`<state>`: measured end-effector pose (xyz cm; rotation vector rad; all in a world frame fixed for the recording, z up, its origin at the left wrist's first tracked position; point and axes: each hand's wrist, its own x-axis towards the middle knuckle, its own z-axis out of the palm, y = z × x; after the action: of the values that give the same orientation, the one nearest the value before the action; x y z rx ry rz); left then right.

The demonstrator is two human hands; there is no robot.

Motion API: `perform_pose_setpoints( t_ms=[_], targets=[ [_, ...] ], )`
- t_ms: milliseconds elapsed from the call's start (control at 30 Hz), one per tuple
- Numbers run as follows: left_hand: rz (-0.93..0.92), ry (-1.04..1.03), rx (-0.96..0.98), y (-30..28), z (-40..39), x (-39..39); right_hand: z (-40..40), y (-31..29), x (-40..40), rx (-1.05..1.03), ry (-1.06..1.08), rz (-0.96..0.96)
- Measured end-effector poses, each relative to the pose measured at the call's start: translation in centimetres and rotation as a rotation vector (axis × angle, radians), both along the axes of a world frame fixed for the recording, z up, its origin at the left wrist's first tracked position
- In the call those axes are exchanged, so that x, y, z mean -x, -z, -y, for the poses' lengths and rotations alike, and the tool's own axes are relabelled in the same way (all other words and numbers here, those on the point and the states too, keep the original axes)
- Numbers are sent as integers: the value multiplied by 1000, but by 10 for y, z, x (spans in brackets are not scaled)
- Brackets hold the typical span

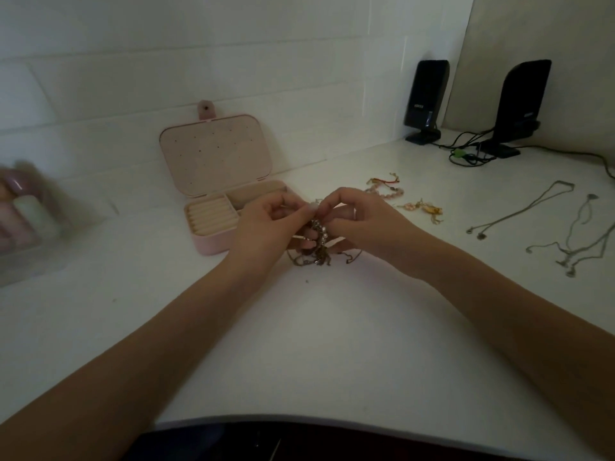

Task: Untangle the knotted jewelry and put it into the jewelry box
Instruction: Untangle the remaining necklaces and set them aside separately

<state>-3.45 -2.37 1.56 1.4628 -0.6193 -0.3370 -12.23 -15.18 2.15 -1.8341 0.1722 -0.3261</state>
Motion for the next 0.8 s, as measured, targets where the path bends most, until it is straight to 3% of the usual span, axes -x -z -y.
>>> perform_pose_setpoints(
  t_ms=[67,267,467,633,800],
  targets=[
    [23,-13,9,-1,0,0,1,-2,1,-67,-12,-39],
    [132,-86,-58,1,-1,0,5,-2,2,45,11,-37],
    [115,-85,-107,4,-1,-6,12,-9,5,23,31,-27],
    [44,-73,-83,1,0,-1,12,-8,7,-64,31,-13],
    [73,38,-235,1,-1,3,12,-13,8,-312,17,88]
  ],
)
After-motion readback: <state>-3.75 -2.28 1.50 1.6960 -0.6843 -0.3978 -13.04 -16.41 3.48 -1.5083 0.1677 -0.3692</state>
